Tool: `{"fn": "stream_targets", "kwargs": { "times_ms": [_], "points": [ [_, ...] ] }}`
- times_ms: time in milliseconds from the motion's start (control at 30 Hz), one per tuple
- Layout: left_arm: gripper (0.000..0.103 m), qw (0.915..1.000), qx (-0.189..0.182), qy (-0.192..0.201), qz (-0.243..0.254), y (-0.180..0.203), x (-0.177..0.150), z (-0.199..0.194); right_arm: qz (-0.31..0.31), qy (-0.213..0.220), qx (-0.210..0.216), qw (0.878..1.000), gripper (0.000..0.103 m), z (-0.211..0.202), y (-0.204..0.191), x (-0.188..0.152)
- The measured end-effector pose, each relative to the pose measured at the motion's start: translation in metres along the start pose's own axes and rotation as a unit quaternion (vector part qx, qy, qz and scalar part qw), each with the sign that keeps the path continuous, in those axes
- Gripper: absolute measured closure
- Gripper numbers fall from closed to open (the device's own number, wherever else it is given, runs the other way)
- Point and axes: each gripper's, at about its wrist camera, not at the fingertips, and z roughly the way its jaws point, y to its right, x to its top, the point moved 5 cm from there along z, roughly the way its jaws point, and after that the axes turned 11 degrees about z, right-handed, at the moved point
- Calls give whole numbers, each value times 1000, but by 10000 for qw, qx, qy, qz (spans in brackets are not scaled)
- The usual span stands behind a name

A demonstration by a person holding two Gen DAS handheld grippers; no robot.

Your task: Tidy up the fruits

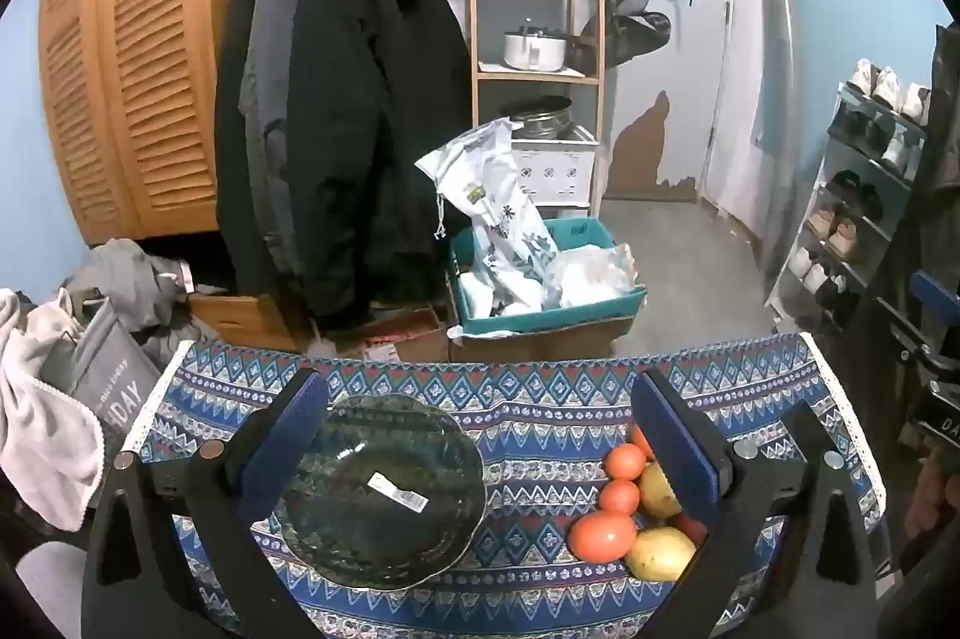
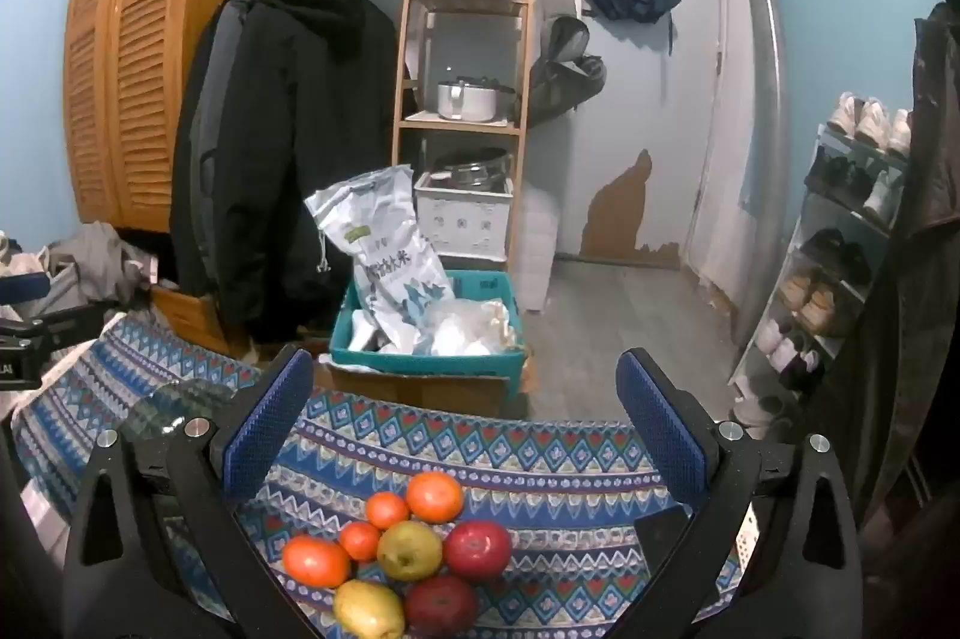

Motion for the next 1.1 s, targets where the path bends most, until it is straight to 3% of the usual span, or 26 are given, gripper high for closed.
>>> {"fn": "stream_targets", "kwargs": {
  "times_ms": [1100],
  "points": [
    [1, 9999, -121, 61, 91, 5, -1, -2, -71, -3, -24, 10000, 3, 2, 0, -3]
  ]
}}
